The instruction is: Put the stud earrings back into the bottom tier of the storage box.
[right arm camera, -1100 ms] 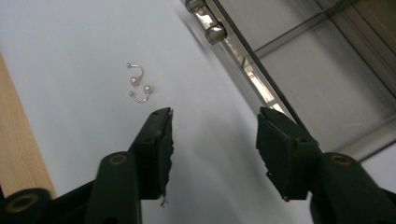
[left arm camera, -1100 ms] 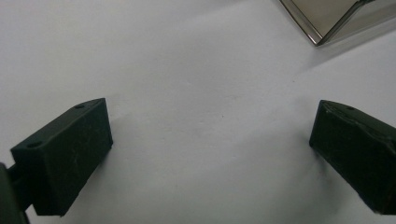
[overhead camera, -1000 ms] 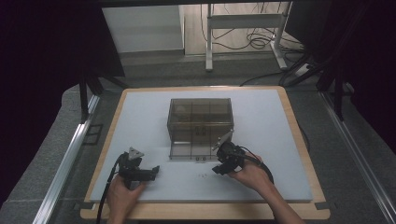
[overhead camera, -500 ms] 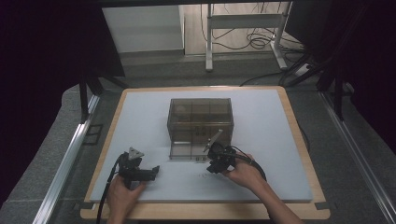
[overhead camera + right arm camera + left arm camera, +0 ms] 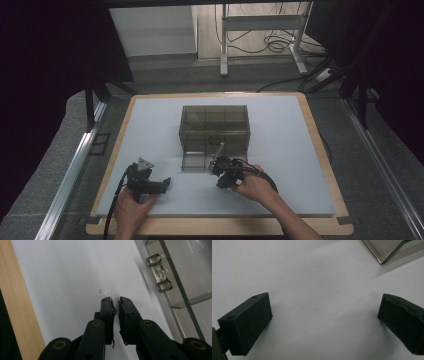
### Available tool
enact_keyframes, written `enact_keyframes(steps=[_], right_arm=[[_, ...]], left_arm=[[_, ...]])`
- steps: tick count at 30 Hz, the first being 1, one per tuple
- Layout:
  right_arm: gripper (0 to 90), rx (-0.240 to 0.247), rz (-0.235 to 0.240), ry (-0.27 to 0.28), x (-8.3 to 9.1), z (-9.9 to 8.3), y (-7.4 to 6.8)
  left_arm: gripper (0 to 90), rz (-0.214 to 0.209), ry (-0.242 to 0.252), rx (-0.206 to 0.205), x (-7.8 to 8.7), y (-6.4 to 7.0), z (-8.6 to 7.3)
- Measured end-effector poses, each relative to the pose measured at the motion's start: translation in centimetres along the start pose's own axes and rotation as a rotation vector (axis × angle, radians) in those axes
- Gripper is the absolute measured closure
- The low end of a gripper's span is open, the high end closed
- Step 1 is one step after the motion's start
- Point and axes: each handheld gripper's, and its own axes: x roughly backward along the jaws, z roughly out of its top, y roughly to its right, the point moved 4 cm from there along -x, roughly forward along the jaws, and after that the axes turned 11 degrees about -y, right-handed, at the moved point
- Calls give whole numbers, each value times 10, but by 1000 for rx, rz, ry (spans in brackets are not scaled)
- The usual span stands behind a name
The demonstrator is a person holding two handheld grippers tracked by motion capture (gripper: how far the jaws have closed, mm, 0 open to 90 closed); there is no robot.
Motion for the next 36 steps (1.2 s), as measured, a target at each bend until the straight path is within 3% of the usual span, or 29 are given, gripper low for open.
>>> enact_keyframes(steps=[19,36], right_arm=[[850,21,-60,-65,-6,7,-9],[847,-4,-7,-53,13,3,5]], left_arm=[[0,0,0,1,0,0,0],[0,1,2,-2,0,0,0]])
